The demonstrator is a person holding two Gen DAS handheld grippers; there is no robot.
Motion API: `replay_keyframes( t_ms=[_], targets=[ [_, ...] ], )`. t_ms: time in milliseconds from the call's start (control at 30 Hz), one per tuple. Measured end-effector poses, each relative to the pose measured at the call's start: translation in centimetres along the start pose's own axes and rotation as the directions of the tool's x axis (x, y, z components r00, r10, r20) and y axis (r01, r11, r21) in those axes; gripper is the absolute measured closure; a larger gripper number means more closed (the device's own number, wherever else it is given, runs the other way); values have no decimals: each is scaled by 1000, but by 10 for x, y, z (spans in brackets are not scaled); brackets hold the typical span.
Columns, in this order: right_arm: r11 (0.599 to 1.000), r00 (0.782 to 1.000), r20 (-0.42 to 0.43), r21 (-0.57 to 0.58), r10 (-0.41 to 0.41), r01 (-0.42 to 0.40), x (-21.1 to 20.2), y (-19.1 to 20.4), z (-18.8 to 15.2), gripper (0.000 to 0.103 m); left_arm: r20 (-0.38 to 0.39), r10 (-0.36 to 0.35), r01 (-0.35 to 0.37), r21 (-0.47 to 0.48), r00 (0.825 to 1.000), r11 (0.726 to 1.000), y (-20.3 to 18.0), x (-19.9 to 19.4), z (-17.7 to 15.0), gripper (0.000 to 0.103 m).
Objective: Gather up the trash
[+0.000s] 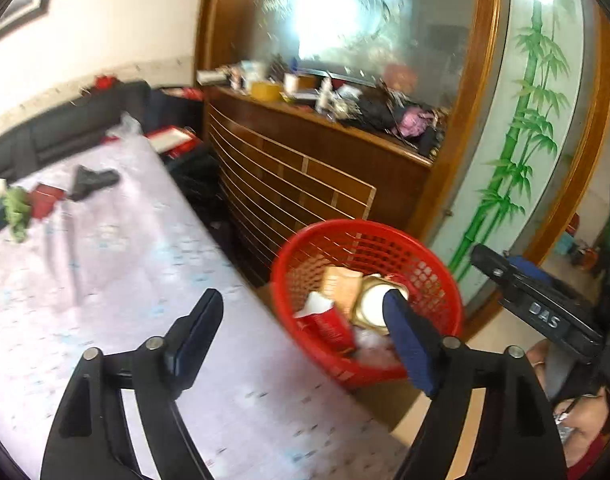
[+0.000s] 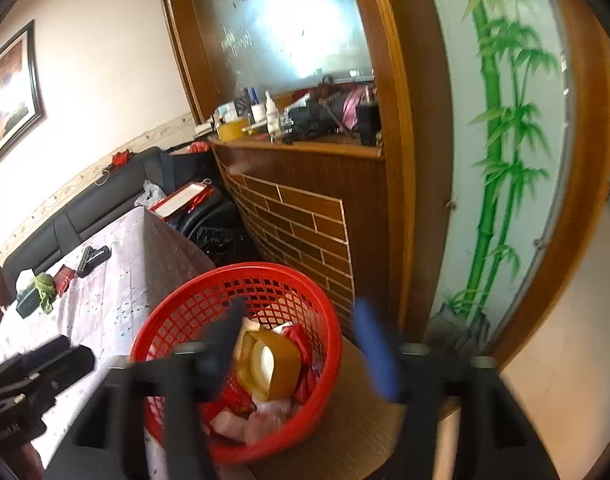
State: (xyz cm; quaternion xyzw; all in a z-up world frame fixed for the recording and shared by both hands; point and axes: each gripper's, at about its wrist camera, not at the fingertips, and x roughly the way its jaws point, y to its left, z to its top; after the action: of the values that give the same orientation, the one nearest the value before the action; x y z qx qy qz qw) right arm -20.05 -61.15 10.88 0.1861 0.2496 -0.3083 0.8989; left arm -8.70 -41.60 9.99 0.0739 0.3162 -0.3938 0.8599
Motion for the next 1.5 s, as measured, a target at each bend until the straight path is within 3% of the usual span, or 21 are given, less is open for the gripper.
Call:
replay_keyframes(
  t_ms=[100,267,433,700,900,1100,1267,1500],
  targets=[
    [995,995,62,-61,-75,79,-28,16,-13,9,11,44,-44,17,999,999,12,-23,-17,17],
    [976,983,114,-147,-142,158,-65,46,-41,0,11,91,-91,13,996,996,28,-59,-50,11],
    [964,975,133,-175,-177,199,-93,69,-73,0,35,212,-214,83,977,973,32,-92,-87,10],
    [975,981,107,-136,-164,178,-118,84,-111,0,48,266,-270,91,963,959,39,-127,-126,8],
    [973,979,133,-153,-154,174,-130,99,-126,0,52,303,-306,64,951,950,49,-147,-144,7],
    [971,981,137,-175,-138,161,-131,113,-130,0,104,362,-369,62,926,927,55,-156,-148,7],
    [968,981,131,-190,-142,166,-128,116,-131,0,83,325,-329,37,942,944,58,-152,-147,7],
    [968,982,117,-186,-150,170,-124,111,-133,0,61,329,-330,11,942,944,62,-149,-149,7]
  ],
)
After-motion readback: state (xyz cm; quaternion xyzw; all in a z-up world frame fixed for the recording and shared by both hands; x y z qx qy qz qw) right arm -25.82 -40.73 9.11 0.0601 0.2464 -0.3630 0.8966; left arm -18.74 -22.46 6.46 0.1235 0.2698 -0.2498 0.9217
